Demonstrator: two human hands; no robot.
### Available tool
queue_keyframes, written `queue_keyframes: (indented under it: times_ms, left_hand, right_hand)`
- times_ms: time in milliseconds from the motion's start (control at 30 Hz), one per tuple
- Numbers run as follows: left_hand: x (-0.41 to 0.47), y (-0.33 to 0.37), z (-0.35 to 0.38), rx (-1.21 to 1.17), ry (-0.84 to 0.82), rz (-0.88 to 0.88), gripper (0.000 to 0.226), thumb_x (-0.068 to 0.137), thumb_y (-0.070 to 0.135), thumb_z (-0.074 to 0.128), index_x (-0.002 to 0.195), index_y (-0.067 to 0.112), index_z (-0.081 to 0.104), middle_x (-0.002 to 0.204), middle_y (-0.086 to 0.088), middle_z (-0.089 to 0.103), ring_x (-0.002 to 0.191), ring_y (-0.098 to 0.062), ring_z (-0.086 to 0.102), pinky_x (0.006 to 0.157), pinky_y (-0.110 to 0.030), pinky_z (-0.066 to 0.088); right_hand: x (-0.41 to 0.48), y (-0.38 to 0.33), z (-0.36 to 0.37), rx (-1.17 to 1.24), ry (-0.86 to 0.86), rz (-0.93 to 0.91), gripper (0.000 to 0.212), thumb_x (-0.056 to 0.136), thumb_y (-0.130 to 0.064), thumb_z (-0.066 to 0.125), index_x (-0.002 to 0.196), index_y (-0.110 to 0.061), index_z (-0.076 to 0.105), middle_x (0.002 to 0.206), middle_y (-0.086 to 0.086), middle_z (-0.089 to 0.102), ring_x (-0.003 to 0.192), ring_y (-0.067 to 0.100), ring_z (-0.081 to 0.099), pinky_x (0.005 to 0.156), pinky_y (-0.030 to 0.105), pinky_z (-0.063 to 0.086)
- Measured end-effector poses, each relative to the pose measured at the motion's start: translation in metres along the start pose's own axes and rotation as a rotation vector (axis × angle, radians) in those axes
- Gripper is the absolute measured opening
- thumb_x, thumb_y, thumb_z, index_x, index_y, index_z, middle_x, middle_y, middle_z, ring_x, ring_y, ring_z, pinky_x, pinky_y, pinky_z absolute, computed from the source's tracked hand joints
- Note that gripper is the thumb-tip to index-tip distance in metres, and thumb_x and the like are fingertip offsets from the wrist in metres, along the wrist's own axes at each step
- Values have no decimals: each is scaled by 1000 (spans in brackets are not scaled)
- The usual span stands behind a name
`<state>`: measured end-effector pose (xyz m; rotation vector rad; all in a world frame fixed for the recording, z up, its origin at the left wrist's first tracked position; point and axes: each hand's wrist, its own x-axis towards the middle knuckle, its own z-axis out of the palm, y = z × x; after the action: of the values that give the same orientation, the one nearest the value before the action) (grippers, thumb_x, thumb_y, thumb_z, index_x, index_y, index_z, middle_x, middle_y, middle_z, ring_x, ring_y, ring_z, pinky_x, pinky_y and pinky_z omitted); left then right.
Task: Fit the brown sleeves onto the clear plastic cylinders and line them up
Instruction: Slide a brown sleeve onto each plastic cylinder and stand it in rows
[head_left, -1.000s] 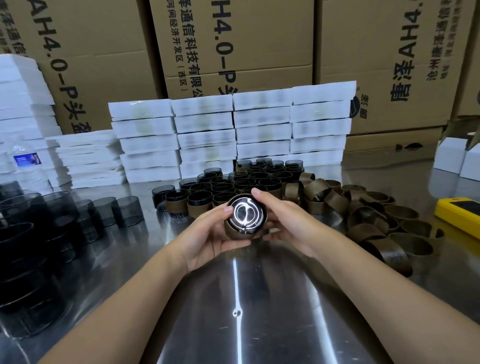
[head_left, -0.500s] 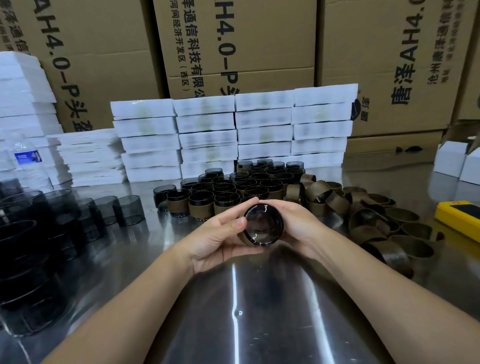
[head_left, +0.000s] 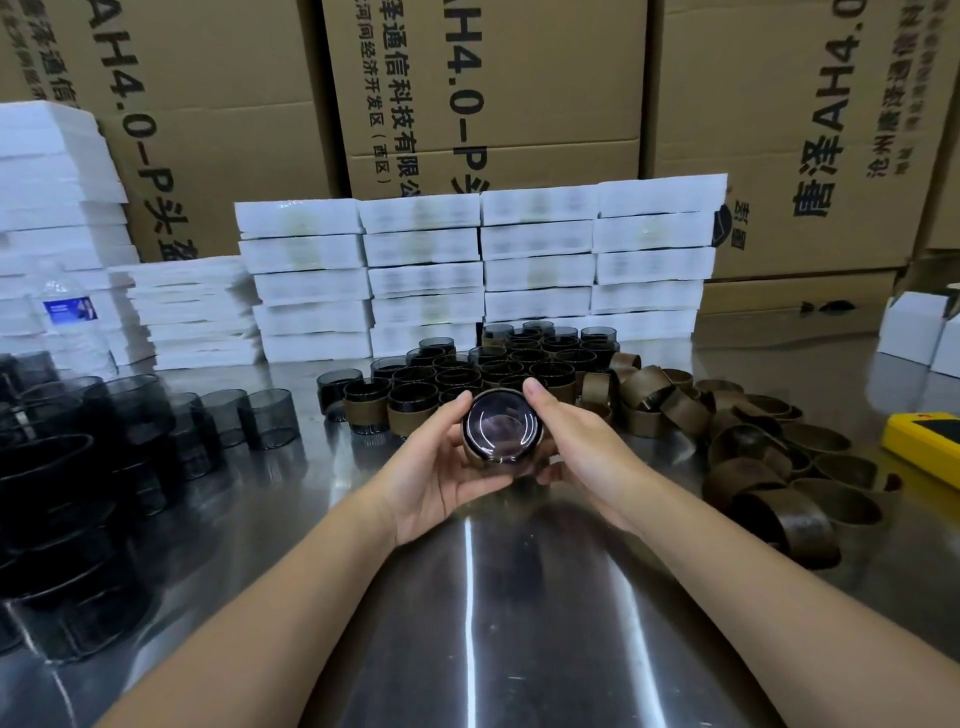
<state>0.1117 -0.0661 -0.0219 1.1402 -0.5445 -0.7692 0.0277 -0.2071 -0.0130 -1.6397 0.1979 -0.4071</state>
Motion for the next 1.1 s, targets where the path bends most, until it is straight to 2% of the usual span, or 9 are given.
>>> queue_keyframes:
  times_ms: [67, 167, 333, 433, 500, 633, 767, 1000, 1100]
  left_hand:
    - [1, -1, 3, 53, 66, -23, 56, 72, 58, 61, 101, 13, 75, 101, -12, 74, 87, -23, 73, 58, -26, 58]
    - [2, -4, 7, 129, 150, -14, 51, 87, 61, 51, 107, 18, 71, 99, -8, 75, 84, -20, 74, 56, -26, 56]
    - [2, -2, 12, 220, 182, 59, 51, 94, 60, 41, 82, 27, 79, 92, -7, 76, 78, -18, 74, 54, -26, 56]
    - [2, -5, 15, 215, 172, 84, 51, 95, 59, 38, 82, 31, 79, 91, -5, 76, 81, -18, 74, 54, -27, 56]
    - [3, -7, 16, 202, 166, 89, 51, 95, 58, 37, 82, 32, 79, 92, -5, 76, 84, -18, 74, 54, -26, 57]
    - [3, -7, 14, 199, 160, 116, 52, 96, 56, 37, 82, 30, 79, 92, -5, 76, 85, -17, 73, 56, -25, 57]
    - [6, -7, 11, 223, 172, 143, 52, 95, 53, 41, 81, 22, 79, 91, -8, 76, 83, -18, 74, 55, -26, 57]
    - [6, -8, 9, 247, 183, 156, 49, 92, 53, 45, 86, 17, 77, 92, -10, 76, 82, -19, 73, 56, -28, 57]
    - [5, -7, 7, 267, 207, 170, 43, 93, 51, 50, 84, 21, 79, 89, -9, 76, 77, -17, 73, 55, -28, 56]
  right_hand:
    - [-1, 3, 2, -49, 7, -10, 53, 80, -69, 50, 91, -21, 69, 68, -4, 66, 56, 8, 57, 55, 24, 45]
    - [-3, 4, 5, -85, 16, -9, 52, 77, -72, 49, 92, -25, 67, 58, -16, 61, 50, -1, 55, 51, 21, 43]
    - [-5, 1, 10, -28, 16, 9, 46, 84, -69, 43, 94, -31, 66, 67, -13, 66, 50, 0, 56, 41, 16, 38]
    - [-6, -1, 8, -52, 28, 10, 39, 87, -67, 39, 87, -38, 65, 68, -22, 67, 53, -5, 57, 48, 17, 41]
    - [-6, 0, 7, -62, 37, 21, 39, 88, -65, 40, 87, -36, 65, 67, -21, 66, 54, -3, 55, 49, 17, 41]
    - [-4, -1, 7, -46, 25, 7, 41, 92, -59, 41, 83, -27, 66, 55, -18, 58, 42, -3, 47, 39, 10, 34]
    - [-2, 0, 5, -38, 13, -31, 40, 94, -53, 42, 79, -24, 66, 48, -16, 53, 39, -2, 43, 38, 13, 33]
    - [-2, 0, 4, -55, -17, -55, 38, 94, -52, 43, 79, -25, 65, 50, -14, 54, 41, 1, 45, 40, 15, 33]
    - [-1, 2, 4, -32, -19, -51, 33, 92, -53, 47, 91, -27, 67, 59, -10, 59, 48, 8, 49, 44, 20, 39]
